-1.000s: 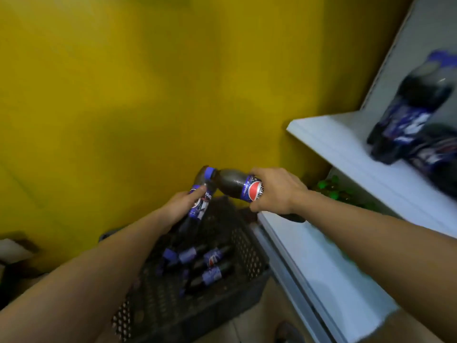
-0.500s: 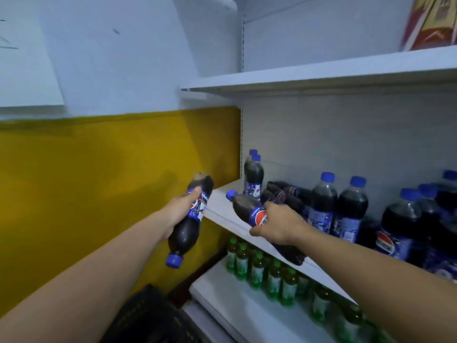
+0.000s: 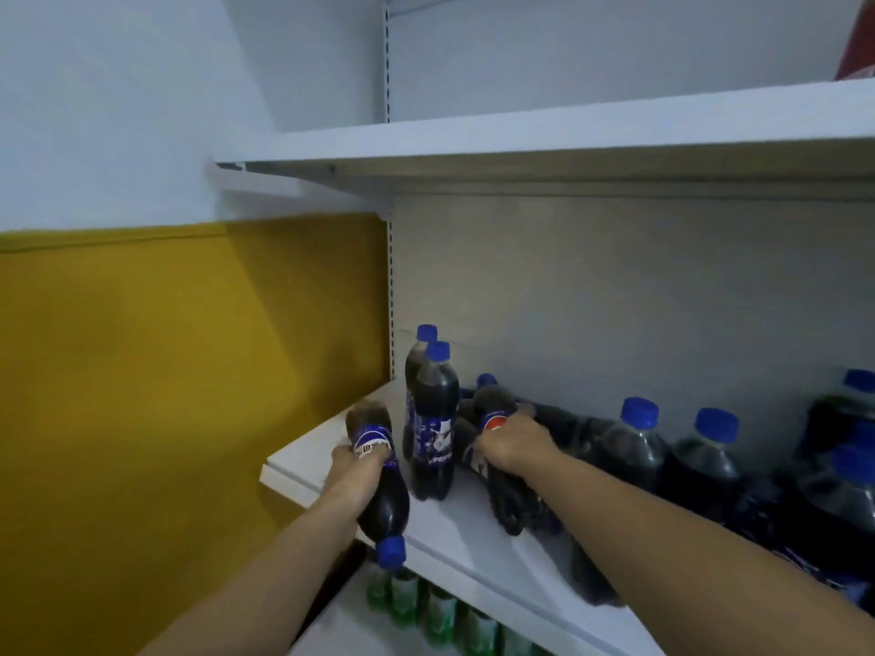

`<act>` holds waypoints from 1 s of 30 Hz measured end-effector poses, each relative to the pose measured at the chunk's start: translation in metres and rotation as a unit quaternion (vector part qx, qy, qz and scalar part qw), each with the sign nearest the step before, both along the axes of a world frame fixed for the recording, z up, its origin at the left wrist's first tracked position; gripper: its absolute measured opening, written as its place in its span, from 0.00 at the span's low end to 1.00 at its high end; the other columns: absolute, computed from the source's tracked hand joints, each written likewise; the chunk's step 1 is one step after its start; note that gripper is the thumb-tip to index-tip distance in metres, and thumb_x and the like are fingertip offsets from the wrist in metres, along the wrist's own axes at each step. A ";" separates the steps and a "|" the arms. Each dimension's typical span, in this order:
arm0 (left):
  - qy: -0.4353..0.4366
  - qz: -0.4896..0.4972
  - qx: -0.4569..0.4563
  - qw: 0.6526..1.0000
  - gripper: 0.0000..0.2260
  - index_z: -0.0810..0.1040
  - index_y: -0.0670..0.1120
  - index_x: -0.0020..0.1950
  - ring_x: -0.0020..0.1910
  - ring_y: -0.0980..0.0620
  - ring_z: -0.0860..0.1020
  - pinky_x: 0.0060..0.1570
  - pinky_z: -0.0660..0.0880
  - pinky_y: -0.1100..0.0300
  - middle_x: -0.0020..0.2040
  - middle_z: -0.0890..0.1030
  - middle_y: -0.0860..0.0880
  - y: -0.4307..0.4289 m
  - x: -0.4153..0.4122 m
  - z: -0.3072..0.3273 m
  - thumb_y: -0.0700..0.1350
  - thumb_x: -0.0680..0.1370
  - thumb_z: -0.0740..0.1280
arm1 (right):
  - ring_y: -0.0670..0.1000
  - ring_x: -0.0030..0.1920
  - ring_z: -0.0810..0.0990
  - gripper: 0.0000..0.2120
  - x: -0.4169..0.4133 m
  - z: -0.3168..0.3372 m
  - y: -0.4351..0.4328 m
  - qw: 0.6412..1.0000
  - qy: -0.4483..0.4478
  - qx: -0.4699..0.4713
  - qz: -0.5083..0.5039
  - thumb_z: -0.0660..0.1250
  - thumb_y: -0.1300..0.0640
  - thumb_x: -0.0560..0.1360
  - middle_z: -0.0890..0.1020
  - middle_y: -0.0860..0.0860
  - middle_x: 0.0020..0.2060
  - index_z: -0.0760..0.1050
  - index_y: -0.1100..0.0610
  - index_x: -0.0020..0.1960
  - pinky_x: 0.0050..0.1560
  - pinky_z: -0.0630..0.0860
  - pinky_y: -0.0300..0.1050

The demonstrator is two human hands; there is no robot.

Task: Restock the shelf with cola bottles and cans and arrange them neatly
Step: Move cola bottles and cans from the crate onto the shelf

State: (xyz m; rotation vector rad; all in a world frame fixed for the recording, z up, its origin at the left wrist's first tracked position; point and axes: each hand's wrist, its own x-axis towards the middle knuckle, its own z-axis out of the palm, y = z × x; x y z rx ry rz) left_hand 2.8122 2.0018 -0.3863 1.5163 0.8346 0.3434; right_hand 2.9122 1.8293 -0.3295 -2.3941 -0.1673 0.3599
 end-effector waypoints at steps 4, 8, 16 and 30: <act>0.006 0.007 0.058 0.998 0.22 0.65 0.48 0.73 0.54 0.41 0.80 0.61 0.76 0.41 0.57 0.80 0.43 0.013 0.042 -0.027 0.52 0.81 0.66 | 0.61 0.62 0.77 0.34 0.053 -0.006 0.029 0.988 -0.038 -0.146 0.037 0.66 0.47 0.69 0.76 0.58 0.66 0.67 0.56 0.73 0.64 0.75 0.56; 0.008 0.000 0.100 0.995 0.20 0.65 0.48 0.73 0.52 0.44 0.80 0.56 0.78 0.46 0.57 0.79 0.44 0.015 0.065 -0.041 0.50 0.82 0.64 | 0.59 0.64 0.76 0.26 0.074 -0.007 0.043 0.979 -0.065 -0.190 0.048 0.68 0.52 0.75 0.77 0.56 0.66 0.71 0.56 0.71 0.66 0.74 0.58; 0.058 0.034 0.098 0.993 0.29 0.60 0.48 0.75 0.51 0.42 0.79 0.51 0.81 0.43 0.58 0.76 0.42 0.023 0.096 -0.051 0.53 0.78 0.69 | 0.59 0.64 0.76 0.29 0.089 -0.029 0.044 0.973 -0.101 -0.205 0.025 0.73 0.56 0.73 0.76 0.56 0.65 0.68 0.54 0.71 0.64 0.75 0.60; 0.071 -0.037 0.046 0.996 0.28 0.62 0.44 0.78 0.66 0.40 0.71 0.58 0.72 0.49 0.72 0.70 0.41 0.010 0.010 0.006 0.59 0.83 0.60 | 0.60 0.70 0.66 0.37 -0.008 -0.011 0.014 0.955 -0.222 -0.186 0.061 0.73 0.48 0.71 0.69 0.60 0.70 0.64 0.60 0.74 0.71 0.67 0.58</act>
